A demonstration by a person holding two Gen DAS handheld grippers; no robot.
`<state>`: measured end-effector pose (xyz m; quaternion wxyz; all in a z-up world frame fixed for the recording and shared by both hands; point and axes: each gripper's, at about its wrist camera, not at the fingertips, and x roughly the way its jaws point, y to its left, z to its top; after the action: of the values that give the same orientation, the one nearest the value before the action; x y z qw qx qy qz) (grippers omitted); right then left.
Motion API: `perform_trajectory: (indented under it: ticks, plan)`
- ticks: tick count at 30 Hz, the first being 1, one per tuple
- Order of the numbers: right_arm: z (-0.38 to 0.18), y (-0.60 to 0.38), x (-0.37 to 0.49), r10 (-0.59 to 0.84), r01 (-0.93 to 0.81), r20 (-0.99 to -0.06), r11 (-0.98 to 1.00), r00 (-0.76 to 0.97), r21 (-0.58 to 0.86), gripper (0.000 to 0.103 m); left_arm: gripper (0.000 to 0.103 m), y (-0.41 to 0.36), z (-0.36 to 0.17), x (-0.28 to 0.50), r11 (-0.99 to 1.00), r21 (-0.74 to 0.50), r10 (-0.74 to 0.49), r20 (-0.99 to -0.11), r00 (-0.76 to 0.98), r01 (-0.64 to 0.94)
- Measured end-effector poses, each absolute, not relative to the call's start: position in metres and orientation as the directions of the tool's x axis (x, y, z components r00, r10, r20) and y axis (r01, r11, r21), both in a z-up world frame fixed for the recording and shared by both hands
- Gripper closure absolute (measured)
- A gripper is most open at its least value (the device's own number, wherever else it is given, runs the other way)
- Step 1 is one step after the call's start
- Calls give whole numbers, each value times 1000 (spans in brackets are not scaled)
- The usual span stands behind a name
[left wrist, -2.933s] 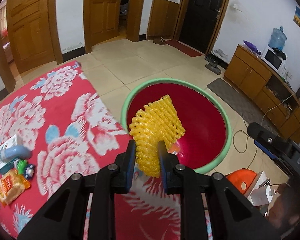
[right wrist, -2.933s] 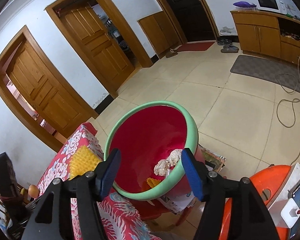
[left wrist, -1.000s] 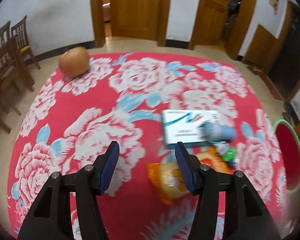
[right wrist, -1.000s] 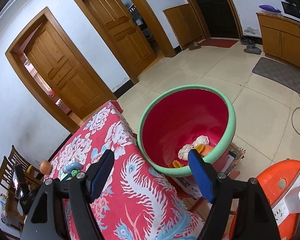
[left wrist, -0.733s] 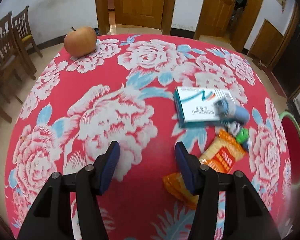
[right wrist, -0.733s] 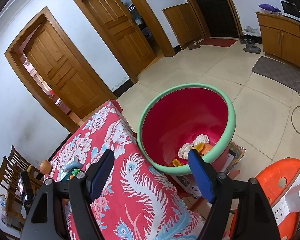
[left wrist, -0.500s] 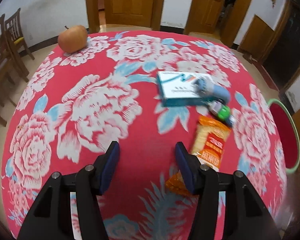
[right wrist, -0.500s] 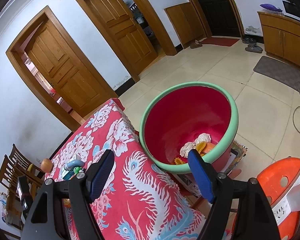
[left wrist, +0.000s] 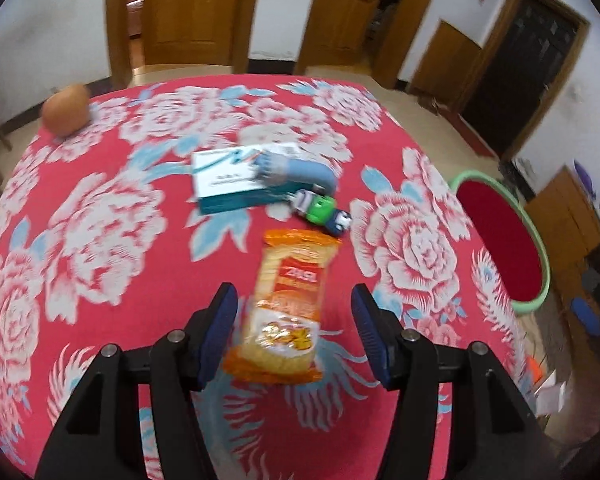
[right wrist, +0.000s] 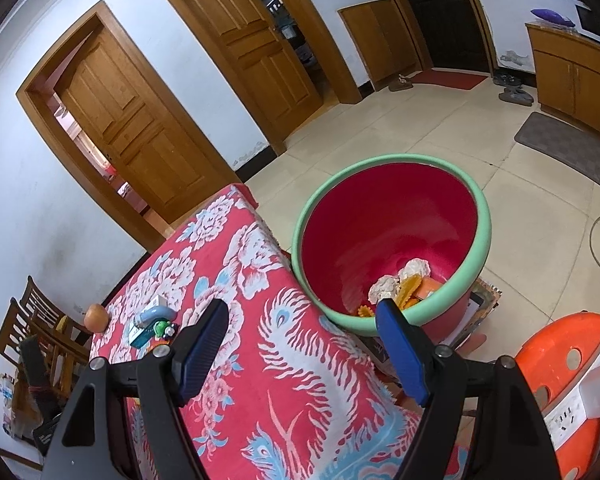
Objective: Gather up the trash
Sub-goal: 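Grasp the orange snack bag with the left gripper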
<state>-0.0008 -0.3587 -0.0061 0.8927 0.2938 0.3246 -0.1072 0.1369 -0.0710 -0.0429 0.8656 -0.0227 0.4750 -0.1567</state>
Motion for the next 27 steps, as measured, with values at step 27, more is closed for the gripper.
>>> perform_trajectory:
  ticks: [27]
  plan:
    - [19, -257, 35, 133, 177, -639, 901, 758, 396, 25, 64, 19, -8, 139, 994, -97, -108, -763, 638, 53]
